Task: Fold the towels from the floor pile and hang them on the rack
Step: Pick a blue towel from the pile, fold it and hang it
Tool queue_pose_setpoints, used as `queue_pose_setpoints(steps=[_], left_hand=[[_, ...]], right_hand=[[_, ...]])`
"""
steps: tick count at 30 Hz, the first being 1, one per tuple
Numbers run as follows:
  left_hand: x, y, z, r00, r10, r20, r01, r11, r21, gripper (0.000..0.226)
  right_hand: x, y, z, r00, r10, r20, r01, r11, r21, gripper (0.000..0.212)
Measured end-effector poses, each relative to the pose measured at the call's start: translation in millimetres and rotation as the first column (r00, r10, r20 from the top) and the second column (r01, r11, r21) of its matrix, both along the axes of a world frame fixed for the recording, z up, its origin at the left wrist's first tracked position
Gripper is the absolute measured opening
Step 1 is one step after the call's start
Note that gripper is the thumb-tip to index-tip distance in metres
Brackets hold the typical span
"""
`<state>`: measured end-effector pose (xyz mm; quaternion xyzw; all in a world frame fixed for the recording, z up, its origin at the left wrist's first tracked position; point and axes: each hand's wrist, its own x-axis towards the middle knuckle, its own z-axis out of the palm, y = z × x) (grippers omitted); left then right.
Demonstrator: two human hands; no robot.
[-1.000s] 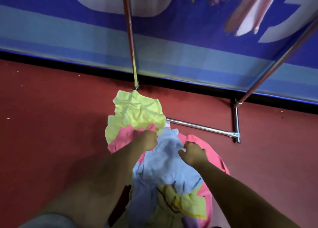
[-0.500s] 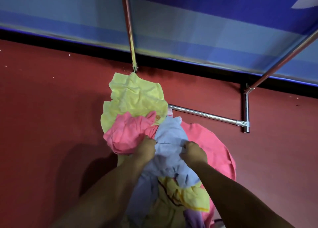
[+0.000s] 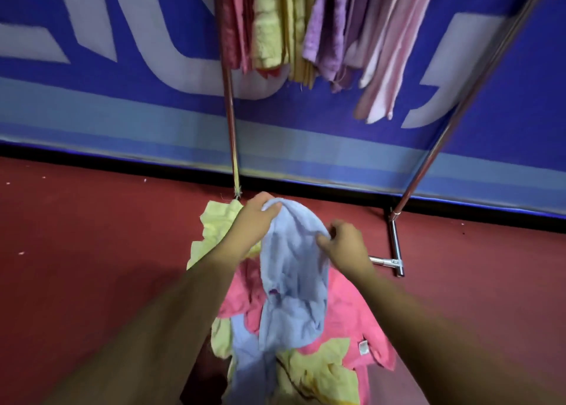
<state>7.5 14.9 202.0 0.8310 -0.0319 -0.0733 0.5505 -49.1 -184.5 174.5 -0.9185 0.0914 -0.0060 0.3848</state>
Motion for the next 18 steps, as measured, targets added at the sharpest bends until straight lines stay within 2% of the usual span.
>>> queue_pose_setpoints(steps=[5, 7, 9, 11, 14, 15, 18], left_hand=[[-37, 15, 95, 0.985, 0.115, 0.131, -0.092, 0.982, -0.167, 0.019], [-59, 23, 122, 0.989, 0.051, 0.141, -0.018, 0.974, -0.225, 0.027], [-82, 30, 133, 0.987, -0.02, 0.159, 0.048, 0.984, -0.174, 0.025], [-101, 37, 134, 0.987, -0.015, 0.158, 0.041, 0.986, -0.164, 0.022], [-114, 43, 134, 0.993, -0.047, 0.11, 0.064, 0.985, -0.159, 0.009], [-116, 44, 136, 0.995, -0.06, 0.079, 0.073, 0.981, -0.181, 0.005], [-115, 45, 137, 1.0, -0.02, 0.017, 0.025, 0.923, -0.383, 0.023]], right_hand=[[-21, 1, 104, 0.961, -0.078, 0.267, 0.043, 0.99, 0.133, 0.021], [-37, 6, 132, 0.952, -0.038, 0.303, -0.001, 0.992, 0.128, 0.017], [-54, 14, 144, 0.95, 0.003, 0.313, -0.046, 0.99, 0.13, 0.014], [-67, 22, 141, 0.953, 0.027, 0.302, -0.073, 0.988, 0.14, 0.013], [-76, 30, 130, 0.97, 0.101, 0.221, -0.129, 0.985, 0.115, 0.012], [-78, 32, 128, 0.973, 0.131, 0.188, -0.154, 0.982, 0.11, 0.011], [-82, 33, 126, 0.974, 0.182, 0.139, -0.197, 0.975, 0.107, 0.014]])
